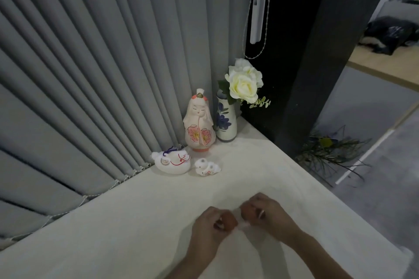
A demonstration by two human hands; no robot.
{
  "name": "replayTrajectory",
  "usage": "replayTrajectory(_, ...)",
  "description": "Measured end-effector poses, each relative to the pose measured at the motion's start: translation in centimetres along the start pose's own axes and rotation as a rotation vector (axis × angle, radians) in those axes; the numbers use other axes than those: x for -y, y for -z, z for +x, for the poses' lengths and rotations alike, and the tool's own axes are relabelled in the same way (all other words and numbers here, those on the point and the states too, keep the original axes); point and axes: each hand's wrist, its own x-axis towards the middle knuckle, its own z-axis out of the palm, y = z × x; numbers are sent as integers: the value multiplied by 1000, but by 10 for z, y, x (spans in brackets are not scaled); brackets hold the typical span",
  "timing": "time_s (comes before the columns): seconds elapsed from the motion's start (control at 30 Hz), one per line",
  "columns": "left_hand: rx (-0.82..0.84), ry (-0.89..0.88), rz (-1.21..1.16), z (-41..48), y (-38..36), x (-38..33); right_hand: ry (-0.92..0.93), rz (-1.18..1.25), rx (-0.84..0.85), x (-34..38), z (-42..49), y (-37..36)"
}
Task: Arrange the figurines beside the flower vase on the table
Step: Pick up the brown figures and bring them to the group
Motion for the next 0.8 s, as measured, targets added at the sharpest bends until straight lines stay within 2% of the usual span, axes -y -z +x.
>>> replayTrajectory(0.23, -42, -54, 33, 123, 16, -51, -115, 63, -285, -13, 84, 56)
replayTrajectory(0.37, -11, -20, 55, 178, 5, -53, -183, 47, -365, -21, 120, 71)
replayTrajectory(0.6, 3, 74, 61, 214, -12, -30, -216, -64, -266, -32, 153, 71)
replayTrajectory(0.8, 42, 50, 180, 222, -14, -9, -255, -86, -232, -41, 160, 65)
